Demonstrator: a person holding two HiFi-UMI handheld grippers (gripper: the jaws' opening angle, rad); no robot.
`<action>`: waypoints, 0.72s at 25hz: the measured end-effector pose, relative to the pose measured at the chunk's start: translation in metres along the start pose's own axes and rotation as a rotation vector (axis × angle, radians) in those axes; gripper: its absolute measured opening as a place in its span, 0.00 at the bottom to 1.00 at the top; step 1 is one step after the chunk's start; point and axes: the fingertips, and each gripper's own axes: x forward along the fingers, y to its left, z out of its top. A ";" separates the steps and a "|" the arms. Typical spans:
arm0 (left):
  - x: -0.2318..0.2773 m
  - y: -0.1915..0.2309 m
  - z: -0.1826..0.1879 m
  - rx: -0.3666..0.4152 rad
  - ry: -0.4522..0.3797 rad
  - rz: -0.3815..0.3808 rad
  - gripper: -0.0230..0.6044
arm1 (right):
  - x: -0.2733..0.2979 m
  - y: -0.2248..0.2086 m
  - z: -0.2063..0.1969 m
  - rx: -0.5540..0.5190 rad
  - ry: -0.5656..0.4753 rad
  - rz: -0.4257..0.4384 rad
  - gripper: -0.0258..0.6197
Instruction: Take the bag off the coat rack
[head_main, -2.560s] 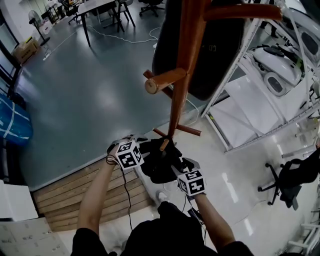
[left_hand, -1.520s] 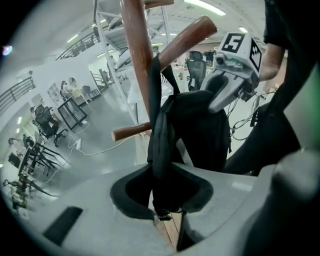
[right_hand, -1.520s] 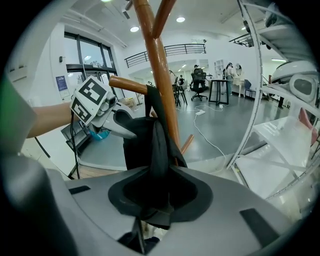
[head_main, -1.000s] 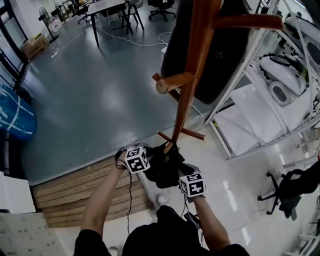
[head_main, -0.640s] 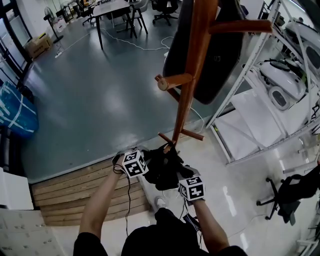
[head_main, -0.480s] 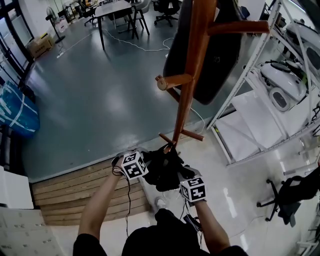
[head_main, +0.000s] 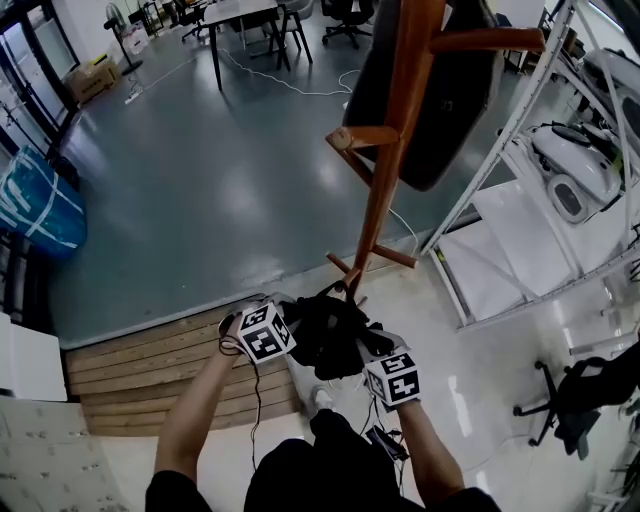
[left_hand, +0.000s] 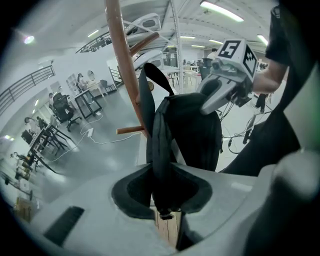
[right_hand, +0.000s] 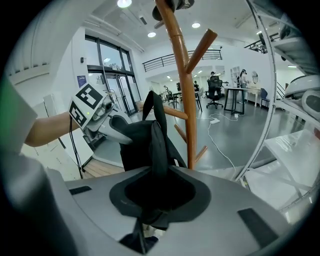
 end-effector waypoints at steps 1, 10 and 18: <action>-0.004 -0.003 -0.002 -0.005 0.000 0.005 0.16 | -0.002 0.004 -0.001 -0.007 0.001 0.006 0.15; -0.043 -0.052 -0.026 -0.042 -0.003 0.046 0.16 | -0.031 0.052 -0.018 -0.078 0.016 0.053 0.15; -0.077 -0.114 -0.060 -0.089 -0.010 0.046 0.16 | -0.060 0.110 -0.052 -0.100 0.033 0.088 0.15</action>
